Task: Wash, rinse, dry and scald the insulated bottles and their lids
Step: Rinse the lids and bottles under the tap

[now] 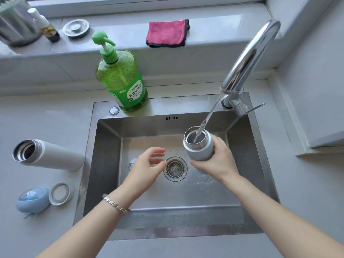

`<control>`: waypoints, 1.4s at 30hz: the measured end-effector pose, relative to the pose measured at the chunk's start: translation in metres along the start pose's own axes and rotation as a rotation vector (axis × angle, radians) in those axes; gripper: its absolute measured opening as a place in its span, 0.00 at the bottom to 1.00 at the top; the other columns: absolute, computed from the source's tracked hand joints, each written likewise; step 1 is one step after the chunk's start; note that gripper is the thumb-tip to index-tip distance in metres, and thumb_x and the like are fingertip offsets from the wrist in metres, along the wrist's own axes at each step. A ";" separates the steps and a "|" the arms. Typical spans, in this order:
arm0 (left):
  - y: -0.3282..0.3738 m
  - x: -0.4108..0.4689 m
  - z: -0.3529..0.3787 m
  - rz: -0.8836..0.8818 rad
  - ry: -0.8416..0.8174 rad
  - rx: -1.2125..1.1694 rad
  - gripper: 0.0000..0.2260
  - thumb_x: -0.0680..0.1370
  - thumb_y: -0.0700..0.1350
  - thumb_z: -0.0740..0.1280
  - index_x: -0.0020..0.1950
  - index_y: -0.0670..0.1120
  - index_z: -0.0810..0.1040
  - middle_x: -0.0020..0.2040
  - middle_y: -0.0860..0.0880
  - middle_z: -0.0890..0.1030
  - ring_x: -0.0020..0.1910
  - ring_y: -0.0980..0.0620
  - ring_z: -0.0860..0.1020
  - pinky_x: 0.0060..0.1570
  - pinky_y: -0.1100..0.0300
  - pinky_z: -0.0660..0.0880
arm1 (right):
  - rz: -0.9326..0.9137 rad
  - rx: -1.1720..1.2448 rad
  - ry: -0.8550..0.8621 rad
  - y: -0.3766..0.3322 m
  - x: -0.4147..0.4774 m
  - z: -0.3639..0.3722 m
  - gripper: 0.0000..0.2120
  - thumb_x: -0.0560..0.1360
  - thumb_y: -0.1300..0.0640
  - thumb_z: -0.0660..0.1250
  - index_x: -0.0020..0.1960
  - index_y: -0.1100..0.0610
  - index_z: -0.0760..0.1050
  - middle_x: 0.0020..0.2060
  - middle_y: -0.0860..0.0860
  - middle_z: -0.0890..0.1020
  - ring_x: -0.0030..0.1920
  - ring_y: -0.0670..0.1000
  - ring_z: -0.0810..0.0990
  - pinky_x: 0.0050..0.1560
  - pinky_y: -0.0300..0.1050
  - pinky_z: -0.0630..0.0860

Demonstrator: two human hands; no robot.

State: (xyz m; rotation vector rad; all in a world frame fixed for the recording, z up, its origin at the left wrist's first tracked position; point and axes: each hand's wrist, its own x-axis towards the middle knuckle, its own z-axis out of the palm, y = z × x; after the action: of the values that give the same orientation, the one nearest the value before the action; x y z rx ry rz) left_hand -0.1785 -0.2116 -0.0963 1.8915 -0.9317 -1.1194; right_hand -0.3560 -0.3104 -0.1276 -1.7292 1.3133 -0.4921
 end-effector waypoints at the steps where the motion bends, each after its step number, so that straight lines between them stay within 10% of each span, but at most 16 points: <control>1: -0.003 -0.002 -0.003 -0.006 0.010 0.006 0.12 0.75 0.35 0.67 0.50 0.52 0.74 0.49 0.54 0.78 0.44 0.63 0.78 0.42 0.78 0.70 | -0.002 -0.032 -0.028 -0.002 -0.002 -0.001 0.36 0.55 0.56 0.80 0.61 0.47 0.73 0.50 0.44 0.75 0.52 0.44 0.74 0.51 0.36 0.68; 6: -0.012 -0.007 -0.009 -0.028 0.023 0.008 0.13 0.75 0.35 0.66 0.46 0.55 0.75 0.47 0.54 0.80 0.46 0.60 0.79 0.42 0.75 0.71 | 0.086 -0.161 -0.070 -0.005 -0.002 -0.007 0.31 0.58 0.54 0.77 0.58 0.49 0.72 0.48 0.49 0.71 0.46 0.48 0.74 0.47 0.41 0.70; 11: -0.017 -0.011 -0.009 -0.074 0.003 0.020 0.08 0.76 0.35 0.65 0.48 0.49 0.76 0.45 0.53 0.80 0.43 0.61 0.77 0.38 0.77 0.70 | 0.283 -0.776 -0.427 0.006 -0.004 -0.028 0.26 0.61 0.47 0.72 0.56 0.50 0.69 0.47 0.49 0.66 0.41 0.53 0.74 0.39 0.43 0.70; 25: -0.024 -0.018 0.008 -0.151 -0.095 0.059 0.11 0.76 0.37 0.64 0.43 0.54 0.75 0.44 0.52 0.81 0.45 0.55 0.78 0.41 0.68 0.71 | 0.429 -1.375 -0.675 0.018 -0.016 -0.057 0.32 0.63 0.46 0.72 0.63 0.53 0.68 0.57 0.54 0.67 0.55 0.55 0.75 0.53 0.46 0.72; 32: -0.022 -0.021 -0.001 -0.157 -0.060 0.069 0.07 0.77 0.37 0.64 0.47 0.49 0.76 0.45 0.52 0.80 0.43 0.60 0.76 0.41 0.71 0.71 | 0.288 -0.458 -0.401 0.026 -0.025 -0.023 0.36 0.55 0.53 0.74 0.62 0.47 0.69 0.50 0.51 0.71 0.43 0.53 0.77 0.36 0.44 0.75; 42: -0.025 -0.019 -0.012 -0.208 -0.006 0.027 0.08 0.77 0.37 0.64 0.46 0.50 0.76 0.45 0.52 0.80 0.47 0.52 0.78 0.44 0.62 0.71 | 0.228 0.287 -0.084 0.014 -0.009 0.043 0.35 0.55 0.66 0.79 0.56 0.46 0.70 0.50 0.44 0.80 0.52 0.47 0.78 0.55 0.44 0.75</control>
State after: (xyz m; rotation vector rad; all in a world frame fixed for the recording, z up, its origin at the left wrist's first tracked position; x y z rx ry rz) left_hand -0.1690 -0.1805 -0.1066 2.0439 -0.7693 -1.2398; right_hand -0.3350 -0.2851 -0.1599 -1.3334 1.2918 -0.4473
